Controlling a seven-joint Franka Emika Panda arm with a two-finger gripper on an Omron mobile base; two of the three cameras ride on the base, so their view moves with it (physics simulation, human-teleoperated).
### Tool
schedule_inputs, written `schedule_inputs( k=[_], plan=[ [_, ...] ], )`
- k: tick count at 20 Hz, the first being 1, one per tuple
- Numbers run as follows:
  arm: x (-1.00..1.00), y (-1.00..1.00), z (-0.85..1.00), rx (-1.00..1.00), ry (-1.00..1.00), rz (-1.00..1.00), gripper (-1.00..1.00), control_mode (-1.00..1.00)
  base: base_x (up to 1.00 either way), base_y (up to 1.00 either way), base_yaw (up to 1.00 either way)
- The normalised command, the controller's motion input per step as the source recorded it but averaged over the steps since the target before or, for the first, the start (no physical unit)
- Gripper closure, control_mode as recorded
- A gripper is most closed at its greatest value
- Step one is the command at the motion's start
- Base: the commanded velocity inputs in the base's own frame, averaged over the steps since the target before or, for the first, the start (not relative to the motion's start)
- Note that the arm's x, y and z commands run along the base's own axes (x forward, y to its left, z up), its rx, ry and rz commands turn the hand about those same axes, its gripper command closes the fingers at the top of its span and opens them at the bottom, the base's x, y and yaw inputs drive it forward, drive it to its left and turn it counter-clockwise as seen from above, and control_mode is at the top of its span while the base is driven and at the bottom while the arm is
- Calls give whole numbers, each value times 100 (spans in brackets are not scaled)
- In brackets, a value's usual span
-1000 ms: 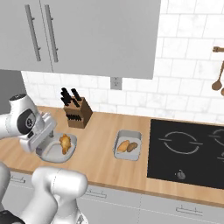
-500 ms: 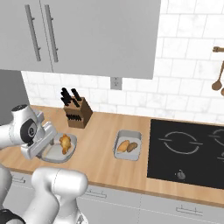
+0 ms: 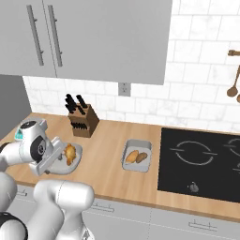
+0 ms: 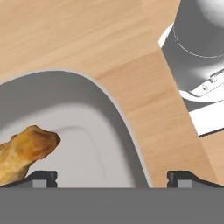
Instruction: Take the meat container that has the chicken drumstick and place it on the second highest rack of the freezer. Then take the vegetable container that has the potato and sweet potato and place it on the highest rack of the freezer.
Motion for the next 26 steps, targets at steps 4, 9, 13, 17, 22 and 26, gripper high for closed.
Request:
schedule_inputs(
  k=[4,9,13,17,22,26],
  plan=[
    [0,5,-38,0,0,-2,-100,-100,0,0,0],
    [4,6,-31,0,0,-1,-100,-100,0,0,0],
    [7,4,-16,0,-1,0,-100,-100,0,0,0],
    [22,0,0,0,0,0,-100,-100,0,0,0],
    [33,-15,-5,0,0,0,-100,-100,0,0,0],
    [18,-1,-16,0,0,0,-100,-100,0,0,0]
  ],
)
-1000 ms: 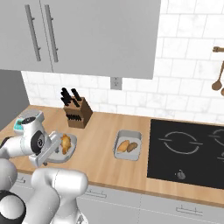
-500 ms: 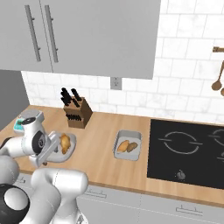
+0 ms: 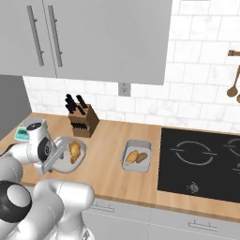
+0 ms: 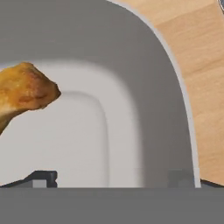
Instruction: Take the meat container that has the chicken drumstick and place it on the second highest rack of the freezer. Then take the vegetable container that has the potato and sweet potato and place it on the highest rack of the freezer.
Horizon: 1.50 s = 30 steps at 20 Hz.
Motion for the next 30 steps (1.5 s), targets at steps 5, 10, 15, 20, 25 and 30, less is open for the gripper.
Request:
schedule_inputs(
  k=[5,10,15,20,25,30],
  plan=[
    [-28,-6,-33,2,0,0,-100,-100,0,0,0],
    [-33,-5,-13,2,0,-2,-100,-100,0,0,0],
    [0,0,0,0,0,0,100,-100,0,0,0],
    [0,0,0,0,0,0,100,-100,0,0,0],
    [0,0,0,0,0,0,100,-100,0,0,0],
    [0,0,12,0,0,0,100,-100,0,0,0]
  ],
)
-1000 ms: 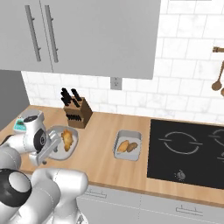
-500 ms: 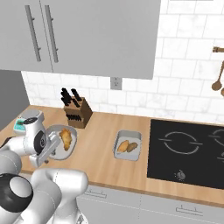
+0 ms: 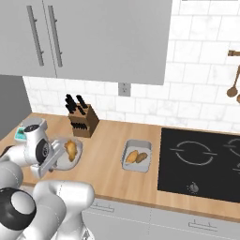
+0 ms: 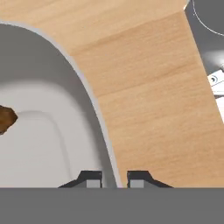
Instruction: Take the meat container that has the chicken drumstick and place it on the second highest rack of the freezer. Then take the vegetable container that has the potato and sweet potato and place it on the highest rack of the freezer.
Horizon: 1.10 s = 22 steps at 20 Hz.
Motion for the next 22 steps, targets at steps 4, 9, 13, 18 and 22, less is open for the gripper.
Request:
schedule_inputs(
  k=[4,9,13,18,22],
  plan=[
    [0,-1,68,0,-4,0,100,-100,0,0,0],
    [-17,-17,84,0,-8,0,100,-100,0,0,0],
    [-35,-46,88,0,-5,0,100,-100,0,0,0],
    [-52,-83,52,0,-2,0,100,-100,0,0,0],
    [-18,-87,47,0,-1,0,100,-100,0,0,0]
  ],
)
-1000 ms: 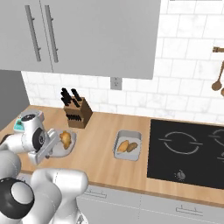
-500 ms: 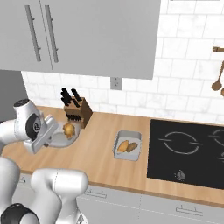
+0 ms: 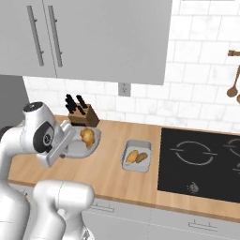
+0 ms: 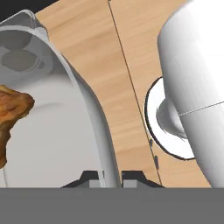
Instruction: Take the meat container that has the chicken drumstick and place it on the second highest rack of the freezer. Then take the vegetable container that has the potato and sweet potato and place it on the highest rack of the freezer.
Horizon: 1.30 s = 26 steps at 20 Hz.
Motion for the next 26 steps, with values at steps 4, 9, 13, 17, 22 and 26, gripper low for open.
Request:
schedule_inputs(
  k=[4,9,13,17,22,26],
  plan=[
    [30,-50,59,2,0,3,100,-100,0,0,0],
    [20,-38,49,6,1,14,100,-100,0,0,0],
    [0,-32,21,2,4,3,100,-100,0,0,0],
    [-3,-7,1,0,1,0,100,-100,0,0,0],
    [-6,0,1,0,0,-1,100,-100,0,0,0],
    [-10,0,0,0,0,0,100,-100,0,0,0]
  ],
)
